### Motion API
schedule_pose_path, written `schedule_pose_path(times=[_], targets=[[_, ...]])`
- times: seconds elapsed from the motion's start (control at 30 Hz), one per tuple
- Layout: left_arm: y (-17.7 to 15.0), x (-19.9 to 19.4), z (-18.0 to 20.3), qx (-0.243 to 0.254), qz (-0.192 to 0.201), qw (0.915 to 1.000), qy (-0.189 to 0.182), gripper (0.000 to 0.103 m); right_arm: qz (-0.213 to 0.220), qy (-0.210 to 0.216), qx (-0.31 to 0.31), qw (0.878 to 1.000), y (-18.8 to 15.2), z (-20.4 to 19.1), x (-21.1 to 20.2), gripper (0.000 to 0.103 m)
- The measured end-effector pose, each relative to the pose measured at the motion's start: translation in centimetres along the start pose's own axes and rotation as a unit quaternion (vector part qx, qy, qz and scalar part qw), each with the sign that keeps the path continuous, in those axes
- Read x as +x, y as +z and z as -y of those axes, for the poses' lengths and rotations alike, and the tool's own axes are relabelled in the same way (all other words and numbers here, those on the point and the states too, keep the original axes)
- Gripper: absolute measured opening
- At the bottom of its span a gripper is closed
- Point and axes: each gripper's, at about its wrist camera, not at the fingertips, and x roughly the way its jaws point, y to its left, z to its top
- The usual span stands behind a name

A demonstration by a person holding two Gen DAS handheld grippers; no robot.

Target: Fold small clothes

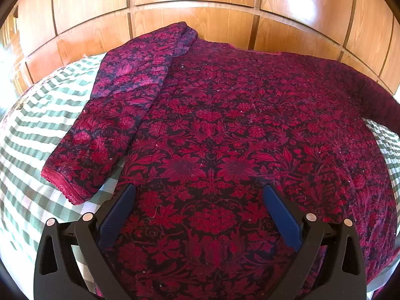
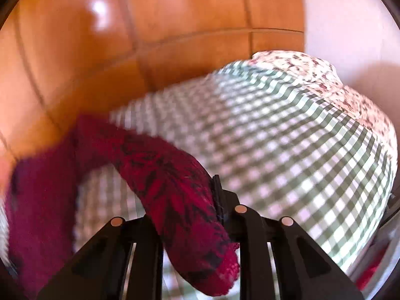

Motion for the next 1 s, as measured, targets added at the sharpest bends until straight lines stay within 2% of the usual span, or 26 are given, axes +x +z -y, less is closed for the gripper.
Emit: schedule_pose_path(times=[0.1, 0.13, 0.17, 0.2, 0.23, 0.27, 0.33, 0.37, 0.43, 0.5, 0.6, 0.63, 0.7, 0.73, 0.8, 0.9, 1.0], targets=[[0.1, 0.1, 0.1, 0.003, -0.002, 1.0, 0.004, 0.1, 0.012, -0.026, 0.021, 0.999, 2.8, 0.2, 0.9, 0.019], [0.1, 0.2, 0.1, 0.004, -0.003, 1.0, 0.004, 0.1, 0.01, -0.044, 0.041, 0.998, 3.8, 0.8, 1.6, 0.035], [0.1, 0.2, 0.1, 0.004, -0.004, 1.0, 0.003, 0.1, 0.015, -0.074, 0.058, 0.995, 4.6, 1.3, 2.1, 0.046], [0.2, 0.2, 0.0, 0.003, -0.005, 1.0, 0.001, 0.1, 0.026, -0.097, 0.063, 0.993, 4.6, 1.5, 1.9, 0.061], [0.2, 0.1, 0.0, 0.004, -0.006, 1.0, 0.0, 0.1, 0.046, -0.135, 0.064, 0.988, 5.2, 1.7, 2.3, 0.071], [0.2, 0.1, 0.0, 0.005, -0.007, 1.0, -0.001, 0.1, 0.063, -0.176, 0.064, 0.98, 5.5, 1.7, 2.4, 0.074], [0.2, 0.1, 0.0, 0.007, -0.008, 0.9999, -0.002, 0.1, 0.079, -0.215, 0.073, 0.971, 5.6, 1.2, 1.9, 0.075], [0.2, 0.1, 0.0, 0.008, -0.007, 0.9999, -0.003, 0.1, 0.087, -0.207, 0.08, 0.971, 5.3, 0.7, 1.3, 0.076], [0.1, 0.1, 0.0, 0.009, -0.003, 1.0, -0.002, 0.1, 0.105, -0.154, 0.068, 0.98, 3.7, -2.3, 0.0, 0.087], [0.0, 0.2, 0.2, 0.011, 0.001, 0.9999, 0.003, 0.1, 0.11, -0.112, 0.03, 0.987, 2.0, -5.9, -0.8, 0.089], [-0.1, 0.2, 0.4, 0.015, 0.004, 0.9999, 0.006, 0.1, 0.079, -0.019, -0.05, 0.995, -1.0, -12.4, -0.7, 0.088], [0.0, 0.0, 0.3, 0.012, 0.005, 0.9999, 0.002, 0.1, 0.06, 0.018, -0.078, 0.995, -2.7, -15.4, -0.7, 0.087], [0.1, -0.3, 0.0, 0.005, 0.008, 0.9999, -0.009, 0.1, 0.036, 0.056, -0.102, 0.993, -4.6, -18.9, -0.2, 0.085], [0.2, -0.4, -0.2, 0.001, 0.009, 0.9999, -0.013, 0.1, 0.02, 0.085, -0.116, 0.989, -6.0, -21.2, 0.0, 0.082], [0.4, -0.9, -0.7, -0.005, 0.016, 0.9996, -0.02, 0.1, -0.004, 0.116, -0.146, 0.982, -8.0, -24.6, 0.5, 0.081], [0.9, -1.9, -1.2, -0.002, 0.033, 0.9992, -0.02, 0.1, -0.05, 0.11, -0.219, 0.968, -11.5, -29.3, 3.0, 0.081], [1.8, -2.3, -1.8, 0.027, 0.044, 0.9985, 0.02, 0.1, -0.073, 0.07, -0.259, 0.961, -14.2, -31.0, 5.4, 0.082]])
